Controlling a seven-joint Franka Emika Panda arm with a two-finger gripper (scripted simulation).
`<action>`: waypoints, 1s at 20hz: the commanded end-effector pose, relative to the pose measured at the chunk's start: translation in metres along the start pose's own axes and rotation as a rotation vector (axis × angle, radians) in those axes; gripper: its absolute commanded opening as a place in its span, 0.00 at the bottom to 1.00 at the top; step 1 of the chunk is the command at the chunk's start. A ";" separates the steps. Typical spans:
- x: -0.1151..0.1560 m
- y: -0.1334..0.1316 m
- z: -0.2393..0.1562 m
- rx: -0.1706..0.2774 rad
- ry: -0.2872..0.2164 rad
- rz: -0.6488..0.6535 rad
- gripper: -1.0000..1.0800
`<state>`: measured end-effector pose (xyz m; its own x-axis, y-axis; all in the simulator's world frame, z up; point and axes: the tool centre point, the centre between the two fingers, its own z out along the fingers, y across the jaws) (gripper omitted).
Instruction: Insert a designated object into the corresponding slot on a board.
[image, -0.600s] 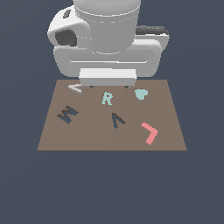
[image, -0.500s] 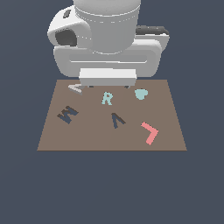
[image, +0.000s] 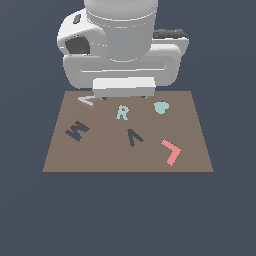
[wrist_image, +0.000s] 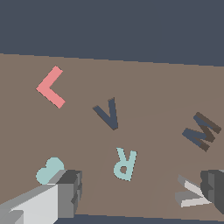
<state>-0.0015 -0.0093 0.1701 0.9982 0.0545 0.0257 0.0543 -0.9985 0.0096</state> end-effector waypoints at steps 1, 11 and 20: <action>-0.004 0.001 0.003 0.001 0.000 -0.032 0.96; -0.031 0.010 0.021 0.005 -0.003 -0.242 0.96; -0.061 0.029 0.044 0.010 -0.005 -0.514 0.96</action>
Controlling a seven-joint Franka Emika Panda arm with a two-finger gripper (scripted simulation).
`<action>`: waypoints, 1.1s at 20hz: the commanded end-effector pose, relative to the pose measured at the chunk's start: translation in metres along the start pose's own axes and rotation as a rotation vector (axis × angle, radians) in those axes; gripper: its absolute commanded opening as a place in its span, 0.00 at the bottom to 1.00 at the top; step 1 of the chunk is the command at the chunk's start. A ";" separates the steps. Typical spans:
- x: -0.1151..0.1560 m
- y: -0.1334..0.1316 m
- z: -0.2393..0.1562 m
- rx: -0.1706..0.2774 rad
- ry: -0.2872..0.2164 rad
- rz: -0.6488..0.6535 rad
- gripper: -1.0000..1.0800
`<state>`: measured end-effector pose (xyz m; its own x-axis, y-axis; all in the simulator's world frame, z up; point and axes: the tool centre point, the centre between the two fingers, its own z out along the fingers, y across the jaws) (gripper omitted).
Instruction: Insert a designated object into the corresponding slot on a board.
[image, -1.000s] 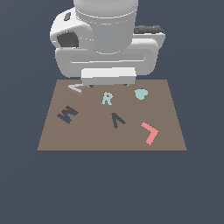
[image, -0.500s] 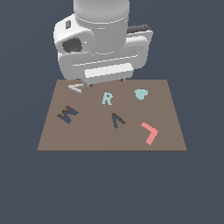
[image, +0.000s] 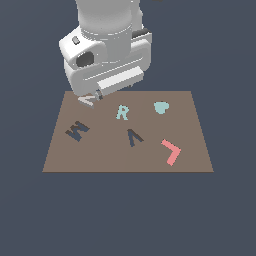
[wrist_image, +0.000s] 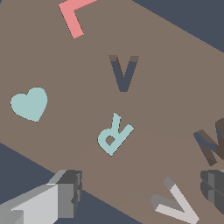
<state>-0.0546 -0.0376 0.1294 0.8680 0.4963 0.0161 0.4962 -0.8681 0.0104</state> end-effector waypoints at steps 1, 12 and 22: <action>-0.010 0.002 0.007 0.002 -0.001 -0.080 0.96; -0.051 0.023 0.036 0.008 -0.004 -0.422 0.96; -0.076 0.049 0.060 0.014 -0.006 -0.695 0.96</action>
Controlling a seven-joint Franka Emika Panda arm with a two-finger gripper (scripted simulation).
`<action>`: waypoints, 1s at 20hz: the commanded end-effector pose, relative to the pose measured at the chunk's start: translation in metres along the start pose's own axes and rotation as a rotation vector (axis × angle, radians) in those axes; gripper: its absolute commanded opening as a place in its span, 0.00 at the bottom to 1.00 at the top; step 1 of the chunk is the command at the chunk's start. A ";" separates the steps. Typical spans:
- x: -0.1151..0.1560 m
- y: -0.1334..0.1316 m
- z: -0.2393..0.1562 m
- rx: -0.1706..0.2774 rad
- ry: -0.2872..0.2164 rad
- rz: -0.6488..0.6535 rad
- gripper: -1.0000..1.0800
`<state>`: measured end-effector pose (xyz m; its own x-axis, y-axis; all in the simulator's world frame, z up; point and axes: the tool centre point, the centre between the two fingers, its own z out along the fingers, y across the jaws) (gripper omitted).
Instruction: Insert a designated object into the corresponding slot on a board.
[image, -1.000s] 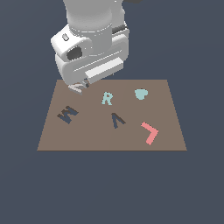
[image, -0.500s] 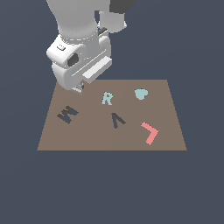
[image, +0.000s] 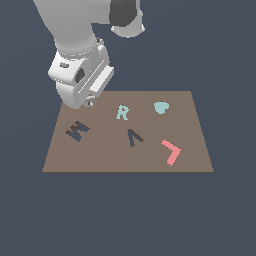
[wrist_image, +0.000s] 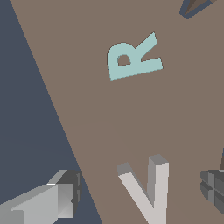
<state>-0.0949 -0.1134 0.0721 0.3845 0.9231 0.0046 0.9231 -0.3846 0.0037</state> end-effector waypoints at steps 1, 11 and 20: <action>-0.007 0.002 0.005 0.001 0.000 -0.061 0.96; -0.027 0.012 0.019 0.004 -0.003 -0.217 0.96; -0.031 0.015 0.022 0.004 -0.004 -0.253 0.96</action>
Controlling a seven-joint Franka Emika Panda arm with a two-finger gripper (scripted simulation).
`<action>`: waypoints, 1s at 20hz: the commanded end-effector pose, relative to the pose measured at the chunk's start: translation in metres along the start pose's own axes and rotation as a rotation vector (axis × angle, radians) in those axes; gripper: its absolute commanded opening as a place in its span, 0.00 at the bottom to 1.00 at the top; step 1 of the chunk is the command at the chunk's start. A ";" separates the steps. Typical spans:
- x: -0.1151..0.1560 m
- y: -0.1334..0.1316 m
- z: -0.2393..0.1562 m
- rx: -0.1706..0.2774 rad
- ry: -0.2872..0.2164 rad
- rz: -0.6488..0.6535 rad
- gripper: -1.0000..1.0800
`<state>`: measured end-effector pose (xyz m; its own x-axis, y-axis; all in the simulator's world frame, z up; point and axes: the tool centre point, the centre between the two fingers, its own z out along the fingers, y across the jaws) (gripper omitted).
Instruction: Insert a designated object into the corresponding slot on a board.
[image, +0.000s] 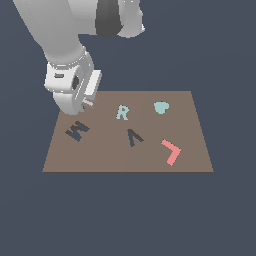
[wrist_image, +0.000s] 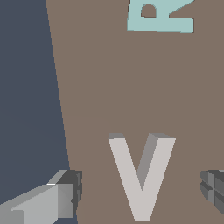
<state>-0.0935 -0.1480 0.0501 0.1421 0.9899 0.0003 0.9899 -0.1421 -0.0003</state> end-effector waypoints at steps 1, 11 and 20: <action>0.000 0.000 0.000 0.000 0.000 0.000 0.96; 0.000 0.000 0.020 0.000 0.000 -0.005 0.96; 0.000 0.000 0.020 0.000 0.000 -0.005 0.00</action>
<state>-0.0928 -0.1479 0.0303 0.1368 0.9906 -0.0002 0.9906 -0.1368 0.0007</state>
